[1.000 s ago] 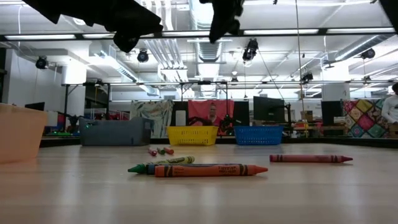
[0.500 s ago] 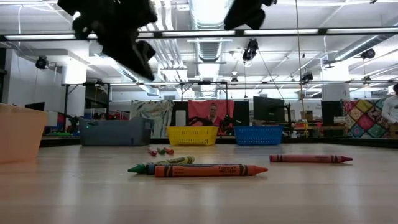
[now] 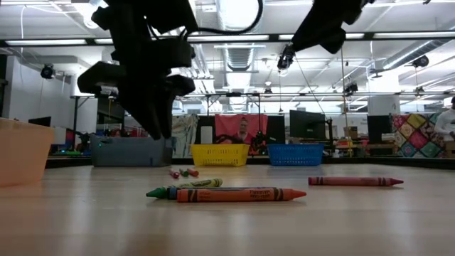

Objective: Sort crayons
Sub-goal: Put the red crayon into the blue bin, then put the green crayon into the yellow bin

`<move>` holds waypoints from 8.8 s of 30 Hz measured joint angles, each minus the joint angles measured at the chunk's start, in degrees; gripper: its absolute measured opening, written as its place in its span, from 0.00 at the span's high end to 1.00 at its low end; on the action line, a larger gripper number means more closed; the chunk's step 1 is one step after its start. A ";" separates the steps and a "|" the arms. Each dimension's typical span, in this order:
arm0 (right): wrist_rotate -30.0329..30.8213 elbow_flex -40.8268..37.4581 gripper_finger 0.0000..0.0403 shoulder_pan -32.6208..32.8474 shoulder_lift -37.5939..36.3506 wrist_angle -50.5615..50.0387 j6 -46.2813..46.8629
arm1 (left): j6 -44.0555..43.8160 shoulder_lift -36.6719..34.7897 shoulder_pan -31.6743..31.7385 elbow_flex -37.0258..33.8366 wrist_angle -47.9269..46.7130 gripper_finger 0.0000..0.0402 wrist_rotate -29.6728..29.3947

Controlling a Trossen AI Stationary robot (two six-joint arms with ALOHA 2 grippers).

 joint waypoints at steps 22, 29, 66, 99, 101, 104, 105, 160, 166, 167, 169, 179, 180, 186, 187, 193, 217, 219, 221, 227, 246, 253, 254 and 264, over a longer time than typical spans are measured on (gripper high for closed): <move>0.94 -9.82 0.83 1.14 -3.63 14.27 0.26 | 11.38 4.07 0.13 -0.72 4.76 0.64 -4.45; 0.92 -9.82 0.83 1.14 -3.63 14.27 0.24 | 11.66 7.23 0.75 -0.70 4.89 0.64 -4.52; 0.89 -9.82 0.83 1.14 -3.60 14.36 0.21 | 12.37 9.96 3.01 -1.36 5.48 0.79 -1.17; 0.89 -9.82 0.83 1.14 -3.60 14.43 -0.86 | 9.25 7.31 2.87 -2.12 0.65 1.00 2.04; 0.94 -9.82 0.83 1.14 -3.60 14.55 -1.86 | 8.21 4.93 2.86 -2.11 1.74 1.00 3.86; 1.66 -10.15 0.83 1.14 -3.58 16.50 -4.03 | 5.73 0.80 2.86 -2.10 4.50 1.00 5.69; 2.21 -10.60 0.83 1.14 -3.58 18.25 -5.26 | 5.14 -0.64 2.86 -2.32 5.83 1.00 5.70; 1.90 -14.21 0.76 -4.54 14.84 77.19 -35.42 | -15.73 -6.25 2.42 -21.78 86.79 1.00 3.07; 1.70 -14.21 0.95 -4.52 14.84 77.11 -36.29 | -16.76 -6.35 2.42 -22.14 87.18 0.99 2.95; 1.70 -14.21 0.95 -4.52 14.84 77.13 -36.23 | -17.02 -6.37 2.42 -22.14 87.16 0.98 2.89; 1.70 -14.21 0.95 -4.52 14.84 77.13 -35.97 | -17.24 -6.37 2.42 -22.14 87.15 0.95 2.91; 8.08 -13.29 0.95 -5.69 12.14 71.02 -35.94 | -16.67 -9.26 2.40 -22.90 82.19 0.65 -1.52; 9.81 -12.26 0.95 -6.46 11.19 66.82 -36.28 | -16.26 -10.48 2.38 -22.90 79.74 0.62 -3.56; 12.83 0.16 0.95 -16.72 8.47 30.79 -31.82 | -15.75 -18.55 2.42 -22.95 67.08 0.55 -11.26; 12.88 2.56 0.95 -19.09 8.88 25.36 -31.37 | -15.75 -19.55 2.41 -22.95 66.43 0.55 -11.43; 3.84 12.73 0.95 -34.62 14.70 6.69 -33.60 | -15.75 -23.50 2.40 -22.99 65.08 0.56 -11.54; -8.26 28.06 0.94 -54.20 40.11 -18.21 -56.50 | -14.22 -22.09 2.48 -22.99 64.23 0.60 -11.67; -8.24 28.06 0.94 -54.25 40.36 -18.18 -57.00 | -14.22 -22.09 2.49 -22.99 64.27 0.60 -11.67; -8.26 28.06 0.94 -54.41 40.57 -18.21 -57.12 | -14.20 -22.09 2.48 -22.99 64.25 0.60 -11.68; -8.68 28.06 0.92 -54.55 40.63 -18.30 -56.77 | -14.20 -22.09 2.49 -22.99 64.25 0.60 -11.67; -8.58 28.02 0.83 -54.05 34.36 -20.41 -48.72 | -15.90 -22.09 2.47 -22.99 62.11 0.60 -11.67; -16.51 26.66 0.83 -51.06 24.01 -23.30 -41.07 | -19.38 -22.09 2.47 -22.99 56.85 0.60 -11.54; -17.28 26.00 0.83 -50.32 22.26 -23.28 -40.04 | -20.07 -22.09 2.47 -22.99 55.80 0.60 -11.54; -19.23 15.45 0.83 -37.14 5.89 -23.24 -25.11 | -23.48 -22.07 1.71 -20.78 39.45 0.60 -9.93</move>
